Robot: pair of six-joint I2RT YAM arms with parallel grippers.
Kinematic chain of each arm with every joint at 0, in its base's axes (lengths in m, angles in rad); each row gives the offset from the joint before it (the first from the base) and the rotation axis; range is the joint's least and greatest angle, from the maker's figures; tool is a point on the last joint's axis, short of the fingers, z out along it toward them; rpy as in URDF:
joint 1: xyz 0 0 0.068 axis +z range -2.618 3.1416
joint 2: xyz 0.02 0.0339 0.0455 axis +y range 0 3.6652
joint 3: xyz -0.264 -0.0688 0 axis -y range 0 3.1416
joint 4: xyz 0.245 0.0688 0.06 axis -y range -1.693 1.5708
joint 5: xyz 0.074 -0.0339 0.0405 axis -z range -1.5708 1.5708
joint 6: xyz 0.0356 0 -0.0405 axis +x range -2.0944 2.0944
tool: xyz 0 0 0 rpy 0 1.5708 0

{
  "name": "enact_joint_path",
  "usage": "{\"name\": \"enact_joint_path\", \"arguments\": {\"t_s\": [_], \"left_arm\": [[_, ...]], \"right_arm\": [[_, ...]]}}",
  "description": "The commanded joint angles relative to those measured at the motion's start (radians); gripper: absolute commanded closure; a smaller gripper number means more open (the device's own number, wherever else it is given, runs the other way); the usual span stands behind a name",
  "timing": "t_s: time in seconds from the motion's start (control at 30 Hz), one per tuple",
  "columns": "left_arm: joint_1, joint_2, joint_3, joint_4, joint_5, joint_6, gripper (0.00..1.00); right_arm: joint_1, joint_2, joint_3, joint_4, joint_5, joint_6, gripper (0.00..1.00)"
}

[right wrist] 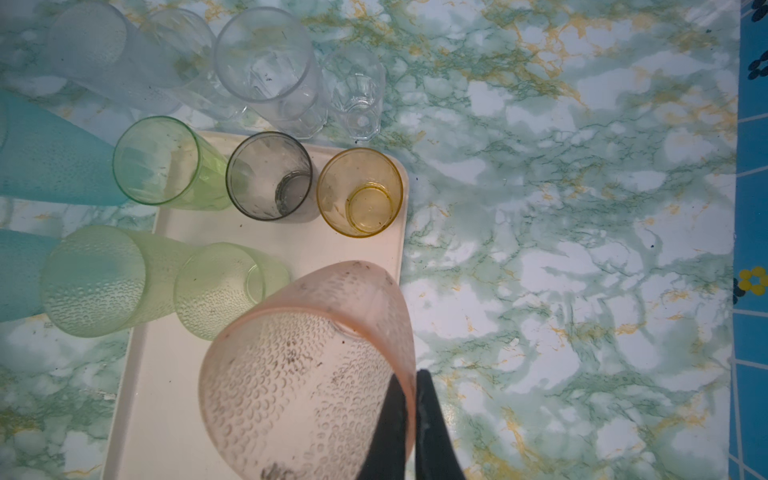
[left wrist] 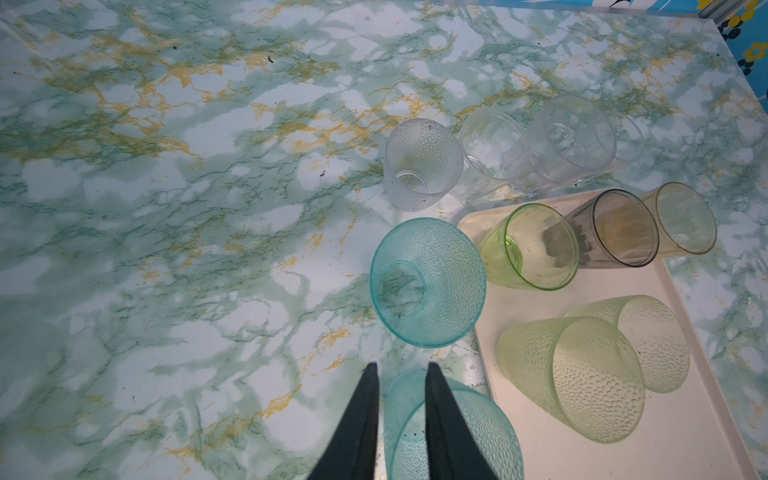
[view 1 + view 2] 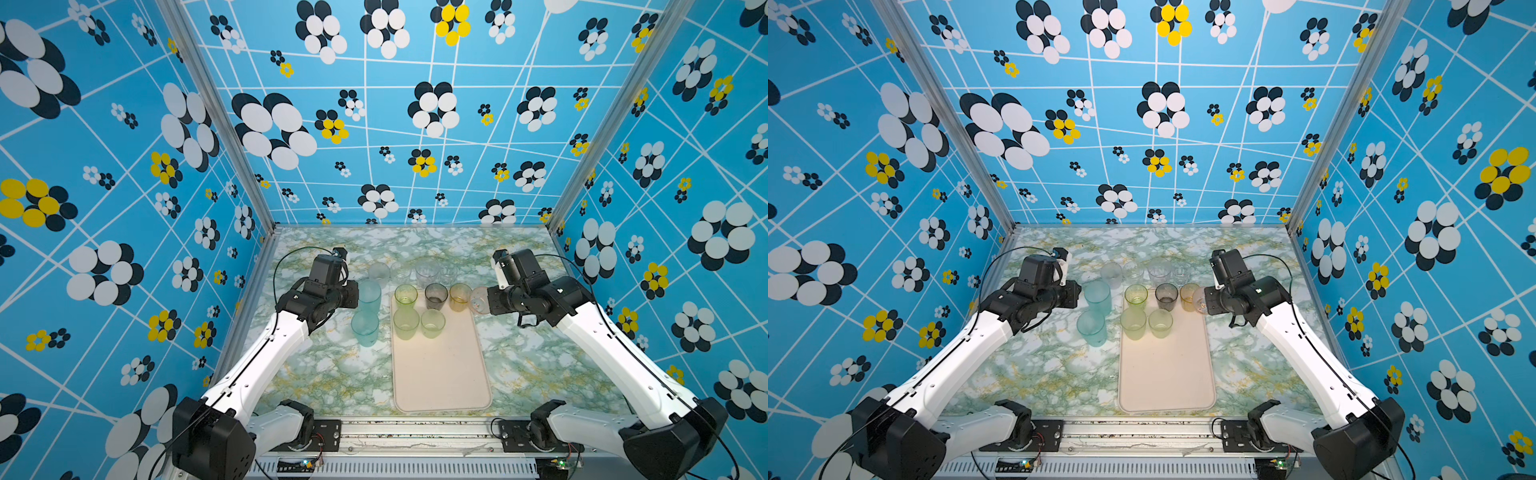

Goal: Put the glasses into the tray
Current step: 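Lower the pink glass onto the tray beside the amber glass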

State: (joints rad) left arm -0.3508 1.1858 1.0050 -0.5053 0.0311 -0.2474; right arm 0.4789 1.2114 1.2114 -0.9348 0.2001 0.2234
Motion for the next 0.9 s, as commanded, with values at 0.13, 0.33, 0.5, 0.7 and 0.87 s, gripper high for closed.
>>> {"name": "enact_joint_path", "arguments": {"t_s": [0.13,0.33,0.5,0.7,0.87], "left_arm": [[-0.013,-0.007,0.025,0.016,0.001,-0.001,0.77],[-0.015,-0.013,0.029,0.002,-0.004,0.003,0.77],[-0.016,-0.012,0.029,-0.002,-0.005,0.001,0.77],[-0.018,-0.013,0.034,-0.008,-0.009,0.003,0.77],[-0.017,-0.004,0.036,-0.003,-0.009,0.003,0.77]], "right_arm": [[0.013,-0.02,-0.074,-0.035,0.021,0.054,0.94],[0.013,-0.013,-0.104,-0.03,0.012,0.06,0.94],[0.012,-0.006,-0.121,-0.02,-0.005,0.066,0.94],[0.017,0.013,-0.141,0.004,-0.033,0.071,0.94],[0.024,0.031,-0.144,0.02,-0.043,0.076,0.94]]}}
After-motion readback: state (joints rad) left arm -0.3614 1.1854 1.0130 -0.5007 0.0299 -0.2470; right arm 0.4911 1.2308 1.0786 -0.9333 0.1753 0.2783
